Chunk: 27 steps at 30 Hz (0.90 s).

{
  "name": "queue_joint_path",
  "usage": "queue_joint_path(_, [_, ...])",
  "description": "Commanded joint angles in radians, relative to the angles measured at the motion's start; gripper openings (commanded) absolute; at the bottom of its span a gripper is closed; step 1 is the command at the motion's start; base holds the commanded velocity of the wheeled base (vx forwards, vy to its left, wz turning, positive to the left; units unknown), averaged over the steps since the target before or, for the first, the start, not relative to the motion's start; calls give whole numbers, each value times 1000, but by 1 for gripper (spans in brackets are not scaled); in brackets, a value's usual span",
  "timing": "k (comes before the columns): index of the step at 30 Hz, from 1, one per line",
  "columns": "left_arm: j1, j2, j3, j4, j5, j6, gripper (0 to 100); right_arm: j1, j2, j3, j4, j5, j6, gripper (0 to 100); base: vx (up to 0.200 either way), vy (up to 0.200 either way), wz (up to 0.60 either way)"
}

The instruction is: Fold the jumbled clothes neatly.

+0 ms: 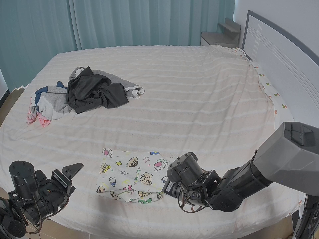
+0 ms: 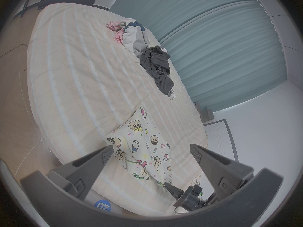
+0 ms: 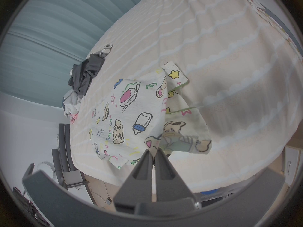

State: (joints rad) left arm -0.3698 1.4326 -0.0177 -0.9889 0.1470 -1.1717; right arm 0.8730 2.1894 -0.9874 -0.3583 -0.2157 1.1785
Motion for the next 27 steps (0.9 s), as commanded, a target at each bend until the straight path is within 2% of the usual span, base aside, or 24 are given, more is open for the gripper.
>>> queue_joint_path(1, [0,0,18,0,0,0,100,1,-25,39,1,3,-11,0,0,0,0])
queue_joint_path(13, [0,0,18,1,-1,0,100,12,41,84,-8,16,-115,0,0,0,0])
queue_joint_path(14, [0,2,18,1,-1,0,100,14,41,85,-8,16,-119,100,0,0,0])
queue_joint_path(23, [0,8,18,13,-9,0,100,12,-11,153,-16,15,-145,100,0,0,0])
queue_joint_path(27, [-31,106,12,13,-23,43,100,-42,-115,224,-83,7,-192,100,0,0,0])
